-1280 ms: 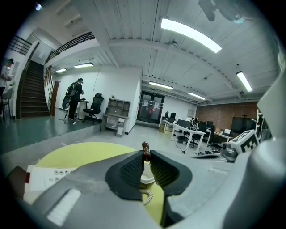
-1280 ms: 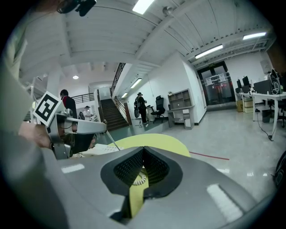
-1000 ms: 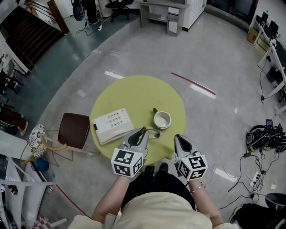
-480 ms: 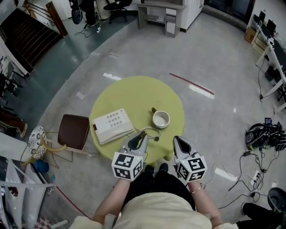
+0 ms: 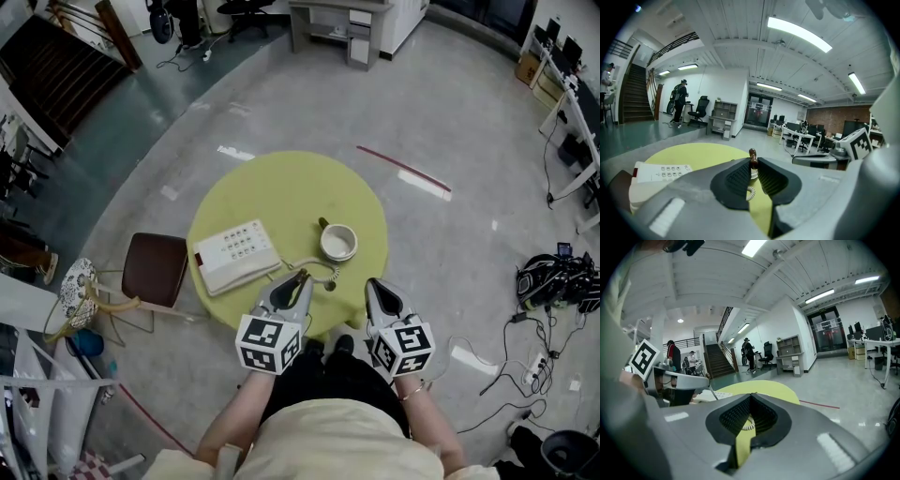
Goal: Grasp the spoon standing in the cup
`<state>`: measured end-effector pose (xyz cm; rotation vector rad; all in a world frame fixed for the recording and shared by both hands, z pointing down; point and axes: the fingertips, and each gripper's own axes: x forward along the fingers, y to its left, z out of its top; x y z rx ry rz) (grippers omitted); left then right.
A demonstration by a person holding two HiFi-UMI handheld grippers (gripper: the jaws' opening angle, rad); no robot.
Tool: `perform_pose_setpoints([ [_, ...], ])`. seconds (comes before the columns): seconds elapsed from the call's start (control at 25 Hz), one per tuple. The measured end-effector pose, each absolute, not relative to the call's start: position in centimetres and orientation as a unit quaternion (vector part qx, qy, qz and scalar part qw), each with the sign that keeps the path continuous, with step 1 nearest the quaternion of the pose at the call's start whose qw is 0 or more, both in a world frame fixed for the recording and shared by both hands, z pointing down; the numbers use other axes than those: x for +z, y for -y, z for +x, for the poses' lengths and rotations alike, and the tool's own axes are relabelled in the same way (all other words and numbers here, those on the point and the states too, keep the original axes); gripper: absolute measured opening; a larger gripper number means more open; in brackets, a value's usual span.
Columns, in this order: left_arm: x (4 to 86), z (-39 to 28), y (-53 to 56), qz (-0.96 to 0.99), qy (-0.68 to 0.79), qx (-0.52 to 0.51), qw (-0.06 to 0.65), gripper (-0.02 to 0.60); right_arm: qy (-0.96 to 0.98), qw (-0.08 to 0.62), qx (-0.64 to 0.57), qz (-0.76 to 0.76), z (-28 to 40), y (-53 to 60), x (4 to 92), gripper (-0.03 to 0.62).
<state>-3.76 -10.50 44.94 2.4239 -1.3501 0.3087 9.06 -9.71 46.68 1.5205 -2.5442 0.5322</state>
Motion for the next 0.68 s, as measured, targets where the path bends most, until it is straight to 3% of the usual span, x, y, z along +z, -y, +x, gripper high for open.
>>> perform_pose_setpoints([
  [0.68, 45.42, -3.1, 11.36, 0.855, 0.475, 0.116, 0.174, 0.048, 0.843, 0.064, 0.182, 0.503, 9.36, 10.45, 47.23, -0.003],
])
